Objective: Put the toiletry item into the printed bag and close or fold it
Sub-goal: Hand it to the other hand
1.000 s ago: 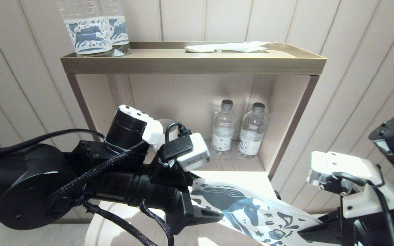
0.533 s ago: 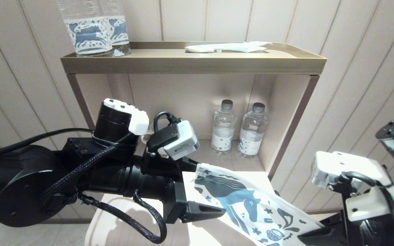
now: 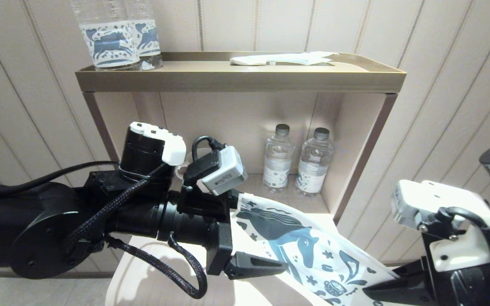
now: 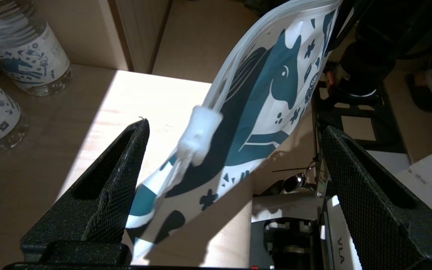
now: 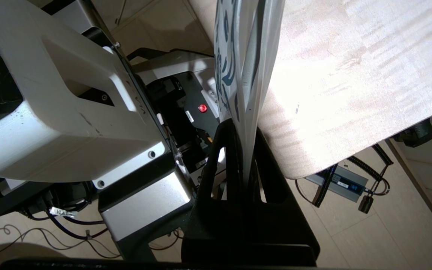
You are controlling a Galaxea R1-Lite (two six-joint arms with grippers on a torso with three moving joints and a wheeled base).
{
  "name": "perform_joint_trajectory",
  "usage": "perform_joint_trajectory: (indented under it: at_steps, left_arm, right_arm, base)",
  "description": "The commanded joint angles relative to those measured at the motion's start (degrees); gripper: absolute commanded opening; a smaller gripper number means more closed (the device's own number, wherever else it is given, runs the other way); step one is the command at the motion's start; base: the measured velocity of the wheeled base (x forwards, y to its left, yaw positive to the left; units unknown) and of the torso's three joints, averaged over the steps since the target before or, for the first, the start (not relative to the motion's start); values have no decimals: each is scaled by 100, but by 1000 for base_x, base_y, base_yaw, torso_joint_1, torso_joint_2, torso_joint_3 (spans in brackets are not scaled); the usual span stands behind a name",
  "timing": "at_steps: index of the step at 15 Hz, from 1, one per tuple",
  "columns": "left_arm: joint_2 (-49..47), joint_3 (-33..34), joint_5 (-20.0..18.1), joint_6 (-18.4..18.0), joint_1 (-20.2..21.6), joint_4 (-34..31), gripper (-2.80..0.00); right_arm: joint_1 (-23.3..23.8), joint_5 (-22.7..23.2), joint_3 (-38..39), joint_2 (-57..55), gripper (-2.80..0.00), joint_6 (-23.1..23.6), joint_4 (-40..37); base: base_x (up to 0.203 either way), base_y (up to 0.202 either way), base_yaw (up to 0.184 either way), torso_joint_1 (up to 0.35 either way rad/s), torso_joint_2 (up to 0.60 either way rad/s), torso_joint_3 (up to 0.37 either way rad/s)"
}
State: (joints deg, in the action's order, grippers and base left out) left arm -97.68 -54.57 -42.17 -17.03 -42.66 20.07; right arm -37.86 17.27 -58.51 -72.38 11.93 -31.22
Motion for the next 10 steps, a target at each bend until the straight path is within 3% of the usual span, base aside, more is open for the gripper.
perform_joint_trajectory:
  at_steps: [1, 6, 10]
  left_arm:
    - [7, -10, -146, -11, 69, 15, 0]
    - [181, -72, -234, 15, 102, 24, 0]
    - [147, -54, -441, 265, 100, 236, 0]
  right_arm:
    - [-2, 13, 2, 5, -280, 2, -16]
    - [-2, 65, 108, -4, -280, 2, -7]
    - [-2, 92, 60, -38, -280, 2, -6]
  base:
    - [0, 0, 0, 0, 0, 0]
    - [0, 0, 0, 0, 0, 0]
    - [0, 0, 0, 0, 0, 0]
